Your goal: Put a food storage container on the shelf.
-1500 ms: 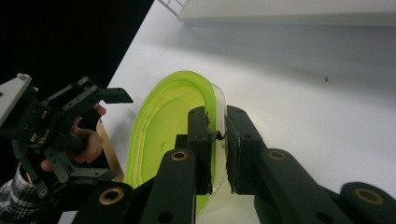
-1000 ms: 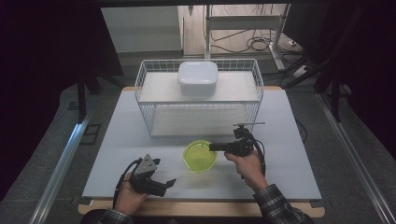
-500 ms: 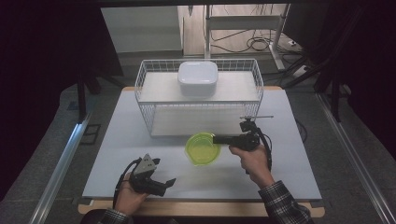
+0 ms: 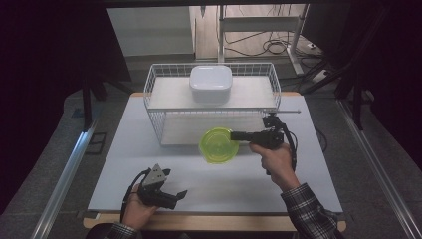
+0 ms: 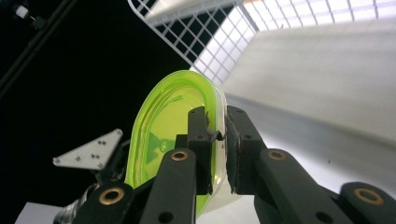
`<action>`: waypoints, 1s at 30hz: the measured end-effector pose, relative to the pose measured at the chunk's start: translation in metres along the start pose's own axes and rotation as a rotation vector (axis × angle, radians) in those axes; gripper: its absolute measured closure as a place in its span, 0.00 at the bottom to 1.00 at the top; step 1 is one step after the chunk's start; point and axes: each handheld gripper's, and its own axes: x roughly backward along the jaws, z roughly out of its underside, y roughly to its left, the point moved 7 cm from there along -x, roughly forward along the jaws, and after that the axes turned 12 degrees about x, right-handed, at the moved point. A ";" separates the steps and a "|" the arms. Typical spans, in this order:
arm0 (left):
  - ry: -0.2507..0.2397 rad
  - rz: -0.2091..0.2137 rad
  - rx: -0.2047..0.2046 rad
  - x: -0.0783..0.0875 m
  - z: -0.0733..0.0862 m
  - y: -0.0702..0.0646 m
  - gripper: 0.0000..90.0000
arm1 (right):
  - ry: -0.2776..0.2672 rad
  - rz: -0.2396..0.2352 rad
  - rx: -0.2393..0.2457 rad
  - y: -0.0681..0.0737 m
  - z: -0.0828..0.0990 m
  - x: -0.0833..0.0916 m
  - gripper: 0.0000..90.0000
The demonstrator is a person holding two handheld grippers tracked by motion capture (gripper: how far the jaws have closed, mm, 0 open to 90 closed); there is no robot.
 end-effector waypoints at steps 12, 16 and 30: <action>-0.004 0.000 0.008 -0.001 0.000 0.000 0.03 | -0.052 0.008 0.015 0.011 -0.041 0.019 0.91; -0.005 0.002 0.007 -0.001 -0.001 0.000 0.03 | -0.070 0.005 0.019 0.016 -0.055 0.026 0.91; -0.005 0.006 0.005 0.000 -0.001 -0.001 0.03 | -0.123 0.002 0.034 0.033 -0.103 0.037 0.91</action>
